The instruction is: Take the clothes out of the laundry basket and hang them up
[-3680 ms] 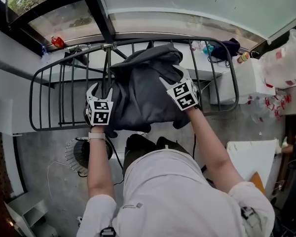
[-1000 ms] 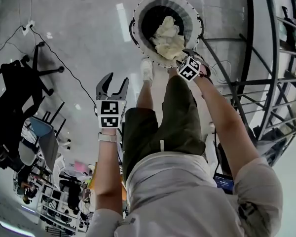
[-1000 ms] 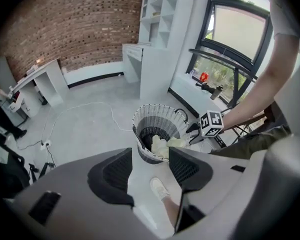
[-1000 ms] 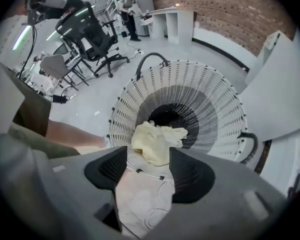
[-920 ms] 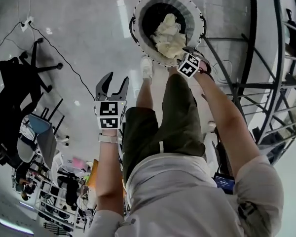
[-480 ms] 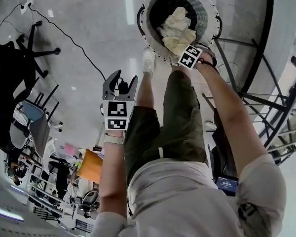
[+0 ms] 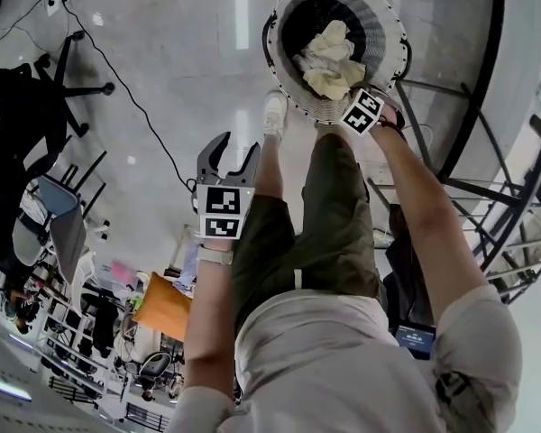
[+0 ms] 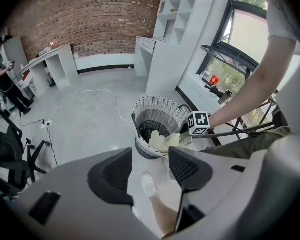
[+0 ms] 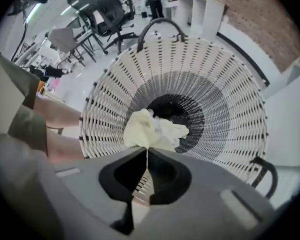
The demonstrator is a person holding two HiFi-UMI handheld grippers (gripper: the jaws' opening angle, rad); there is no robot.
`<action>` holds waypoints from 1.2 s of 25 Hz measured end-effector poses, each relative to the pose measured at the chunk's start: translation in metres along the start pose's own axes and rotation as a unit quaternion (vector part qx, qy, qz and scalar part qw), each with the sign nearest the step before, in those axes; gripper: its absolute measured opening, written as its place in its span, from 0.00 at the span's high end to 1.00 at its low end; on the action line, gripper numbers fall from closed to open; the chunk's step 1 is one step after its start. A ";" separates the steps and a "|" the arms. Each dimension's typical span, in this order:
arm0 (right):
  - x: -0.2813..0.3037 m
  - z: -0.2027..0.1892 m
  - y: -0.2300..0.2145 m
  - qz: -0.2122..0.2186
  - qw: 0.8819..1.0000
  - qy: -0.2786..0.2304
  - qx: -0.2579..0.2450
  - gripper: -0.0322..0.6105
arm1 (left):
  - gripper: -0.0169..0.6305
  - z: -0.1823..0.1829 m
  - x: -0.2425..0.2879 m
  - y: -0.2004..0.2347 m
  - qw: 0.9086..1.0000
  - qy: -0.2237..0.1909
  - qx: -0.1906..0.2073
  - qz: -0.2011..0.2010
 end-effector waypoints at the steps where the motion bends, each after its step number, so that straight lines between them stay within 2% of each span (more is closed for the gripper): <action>1: -0.007 0.003 -0.001 -0.005 1.000 -0.014 0.008 0.93 | 0.62 0.002 -0.002 0.001 1.000 -0.003 0.000 -0.001; 8: -0.060 0.024 -0.001 -0.034 0.993 -0.088 0.071 0.93 | 0.62 0.020 -0.015 0.012 0.999 -0.032 0.009 -0.015; 11: -0.090 0.032 0.002 -0.050 0.987 -0.121 0.097 0.93 | 0.62 0.027 -0.024 0.018 0.999 -0.045 0.017 -0.022; 16: -0.152 0.049 0.018 -0.096 0.973 -0.177 0.111 0.93 | 0.62 0.031 -0.042 0.023 0.996 -0.069 0.042 -0.037; 19: -0.195 0.054 0.037 -0.126 0.960 -0.213 0.129 0.93 | 0.62 0.028 -0.057 0.026 0.994 -0.079 0.054 -0.045; 25: -0.292 0.064 0.051 -0.199 0.926 -0.281 0.153 0.93 | 0.62 0.052 -0.072 0.026 0.988 -0.122 0.071 -0.068; 30: -0.372 0.075 0.074 -0.247 0.893 -0.339 0.162 0.93 | 0.62 0.076 -0.086 0.014 0.976 -0.158 0.118 -0.092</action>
Point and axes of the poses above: the fingertips, and each gripper's own axes: x forward along the fingers, y to its left, z out of its top, the point moved 1 cm from there along -x, backward along the fingers, and after that the axes turned 13 degrees about z, right-handed, at the moved point
